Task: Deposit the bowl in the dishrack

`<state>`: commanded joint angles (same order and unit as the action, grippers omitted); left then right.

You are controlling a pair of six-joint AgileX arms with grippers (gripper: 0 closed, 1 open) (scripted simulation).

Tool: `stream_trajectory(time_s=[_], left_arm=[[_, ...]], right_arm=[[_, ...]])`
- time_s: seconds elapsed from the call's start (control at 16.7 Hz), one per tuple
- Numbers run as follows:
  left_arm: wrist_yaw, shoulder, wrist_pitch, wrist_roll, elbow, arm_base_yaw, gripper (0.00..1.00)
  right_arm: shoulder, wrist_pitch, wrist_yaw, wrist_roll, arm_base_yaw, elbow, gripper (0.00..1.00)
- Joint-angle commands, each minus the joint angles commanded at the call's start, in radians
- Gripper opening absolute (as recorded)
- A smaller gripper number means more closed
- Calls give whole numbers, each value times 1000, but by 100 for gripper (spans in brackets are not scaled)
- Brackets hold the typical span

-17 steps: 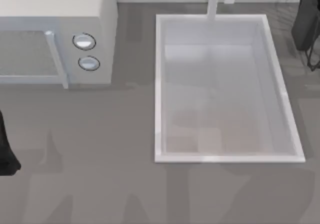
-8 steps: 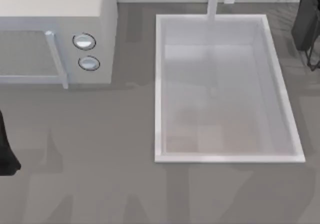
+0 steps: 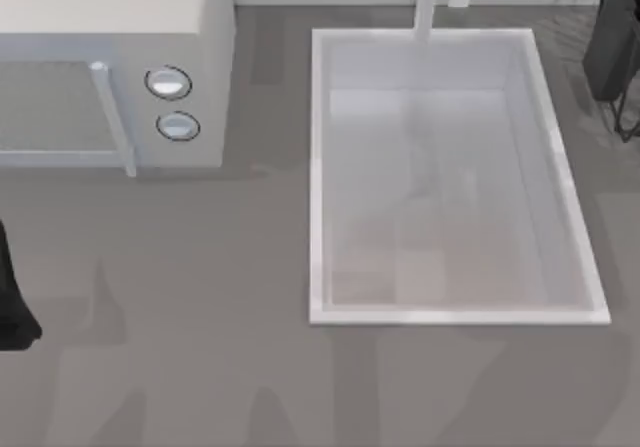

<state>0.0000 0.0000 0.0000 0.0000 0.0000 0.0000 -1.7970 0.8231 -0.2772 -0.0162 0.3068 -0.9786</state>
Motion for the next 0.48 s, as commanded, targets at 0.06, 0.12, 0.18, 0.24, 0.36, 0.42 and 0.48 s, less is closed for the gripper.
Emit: stream_trajectory(time_s=[0.06, 0.12, 0.18, 0.24, 0.36, 0.42, 0.48], left_arm=[[0, 0, 0, 0, 0, 0, 100], [0, 0, 0, 0, 0, 0, 100], [0, 0, 0, 0, 0, 0, 100], [0, 0, 0, 0, 0, 0, 100], [0, 0, 0, 0, 0, 0, 100], [0, 0, 0, 0, 0, 0, 100], [0, 0, 0, 0, 0, 0, 100]], right_arm=[[0, 0, 0, 0, 0, 0, 90], [0, 0, 0, 0, 0, 0, 98], [0, 0, 0, 0, 0, 0, 100], [0, 0, 0, 0, 0, 0, 100], [0, 0, 0, 0, 0, 0, 100], [0, 0, 0, 0, 0, 0, 100], [0, 0, 0, 0, 0, 0, 100]])
